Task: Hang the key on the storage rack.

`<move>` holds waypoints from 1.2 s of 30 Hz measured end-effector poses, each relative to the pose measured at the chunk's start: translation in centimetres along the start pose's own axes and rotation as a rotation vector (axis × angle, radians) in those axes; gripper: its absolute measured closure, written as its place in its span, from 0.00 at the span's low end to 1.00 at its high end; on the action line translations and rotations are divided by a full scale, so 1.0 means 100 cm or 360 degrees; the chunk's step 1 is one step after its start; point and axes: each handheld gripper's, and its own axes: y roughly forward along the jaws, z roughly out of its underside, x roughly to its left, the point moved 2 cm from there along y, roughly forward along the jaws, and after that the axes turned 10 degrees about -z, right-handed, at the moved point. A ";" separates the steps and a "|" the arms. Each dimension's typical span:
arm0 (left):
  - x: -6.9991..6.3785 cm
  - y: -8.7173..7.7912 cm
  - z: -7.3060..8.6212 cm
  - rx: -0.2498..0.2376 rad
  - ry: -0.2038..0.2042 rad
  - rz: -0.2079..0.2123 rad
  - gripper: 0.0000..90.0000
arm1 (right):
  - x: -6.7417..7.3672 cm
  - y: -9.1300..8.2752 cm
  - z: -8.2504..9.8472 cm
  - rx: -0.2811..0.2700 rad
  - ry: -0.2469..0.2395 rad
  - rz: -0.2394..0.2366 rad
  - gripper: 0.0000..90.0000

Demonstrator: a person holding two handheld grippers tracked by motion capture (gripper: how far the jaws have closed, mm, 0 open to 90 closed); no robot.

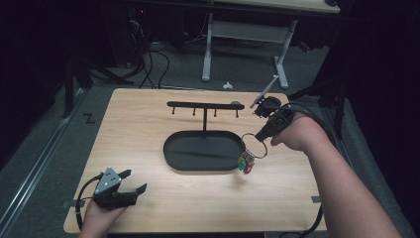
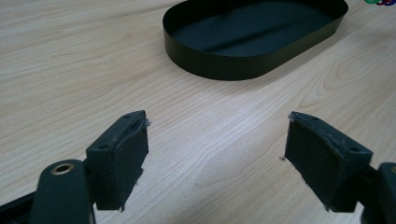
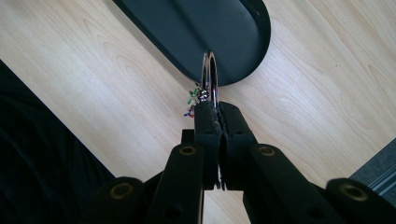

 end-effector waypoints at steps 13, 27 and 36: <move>-0.002 0.005 -0.003 -0.0002 0.0007 0.0021 0.24 | -0.005 -0.005 -0.010 -0.0006 0.0028 0.0001 0.97; -0.004 0.007 -0.005 -0.0004 0.0026 0.0039 0.24 | -0.012 0.002 -0.015 0.0009 0.0041 -0.0016 0.97; -0.006 0.008 -0.006 -0.0002 0.0047 0.0040 0.24 | -0.011 -0.004 -0.031 0.0009 0.0036 -0.0007 0.97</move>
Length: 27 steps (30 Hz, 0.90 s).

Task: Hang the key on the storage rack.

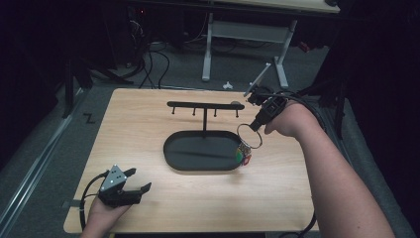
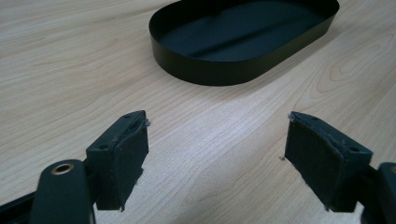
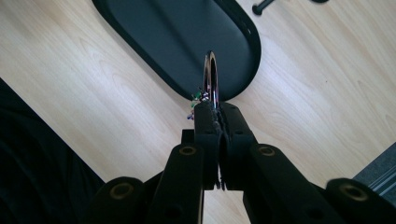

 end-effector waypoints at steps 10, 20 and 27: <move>0.002 -0.002 0.000 -0.0005 -0.0023 -0.0004 0.24 | -0.005 -0.001 -0.011 -0.0033 -0.0022 -0.0018 0.97; 0.000 -0.001 0.000 0.0003 -0.0015 0.0001 0.24 | -0.016 0.001 -0.020 -0.0055 -0.0008 -0.0017 0.97; 0.002 -0.003 0.001 0.0004 -0.0014 -0.0009 0.24 | -0.022 0.002 -0.028 -0.0093 0.0000 -0.0036 0.97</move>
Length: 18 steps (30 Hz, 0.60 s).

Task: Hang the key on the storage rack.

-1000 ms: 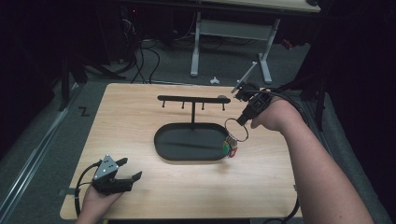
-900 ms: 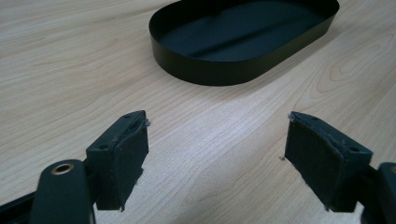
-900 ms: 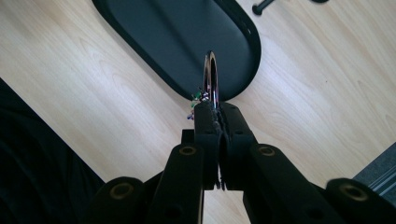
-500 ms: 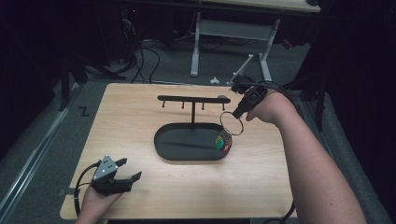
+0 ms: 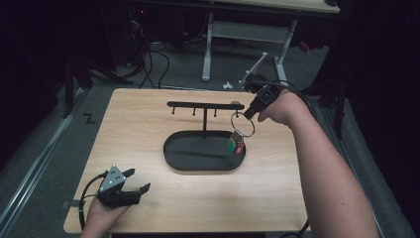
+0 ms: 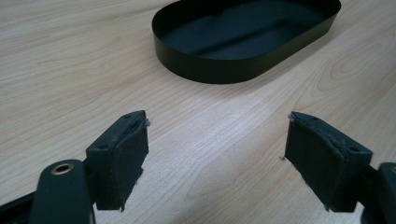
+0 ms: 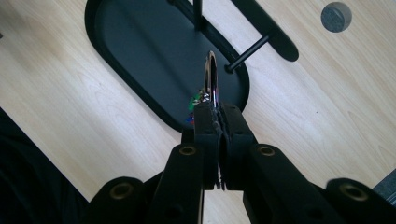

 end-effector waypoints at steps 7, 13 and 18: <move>0.002 -0.005 0.002 -0.0004 -0.0015 -0.0014 0.24 | -0.014 0.008 -0.008 -0.0003 0.0017 0.0003 0.97; 0.003 -0.007 0.003 -0.0004 -0.0018 -0.0021 0.24 | -0.026 0.017 -0.011 0.0001 0.0061 0.0001 0.97; 0.004 -0.007 0.002 -0.0006 -0.0022 -0.0025 0.24 | -0.031 0.027 -0.015 0.0016 0.0073 -0.0007 0.97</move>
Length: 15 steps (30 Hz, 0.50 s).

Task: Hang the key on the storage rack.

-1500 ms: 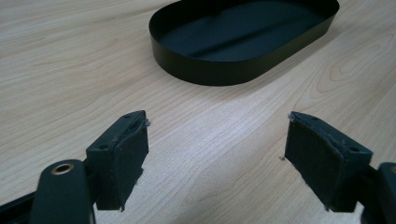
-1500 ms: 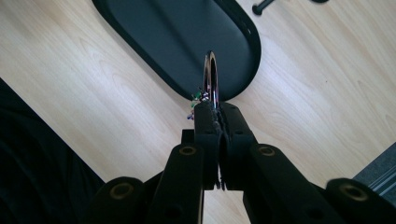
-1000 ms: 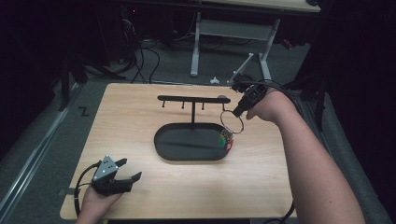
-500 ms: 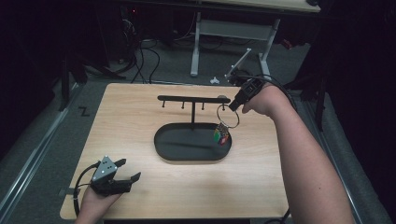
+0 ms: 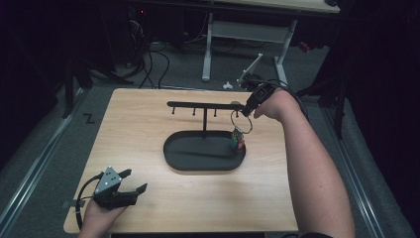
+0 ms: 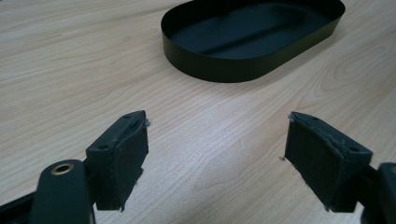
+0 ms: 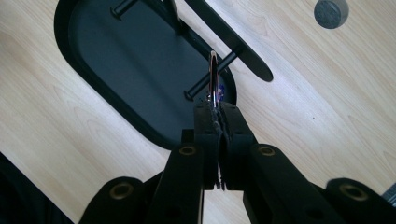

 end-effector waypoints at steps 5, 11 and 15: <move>-0.002 0.000 0.000 0.0003 0.0010 0.0009 0.24 | 0.001 0.009 -0.003 0.0002 0.0008 -0.0009 0.97; -0.001 0.001 0.001 -0.0004 -0.0008 0.0023 0.24 | 0.002 0.013 -0.007 -0.0028 0.0005 -0.0006 0.97; 0.001 0.000 0.001 -0.0013 -0.0021 0.0020 0.24 | 0.002 0.013 -0.009 -0.0026 0.0003 0.0007 0.96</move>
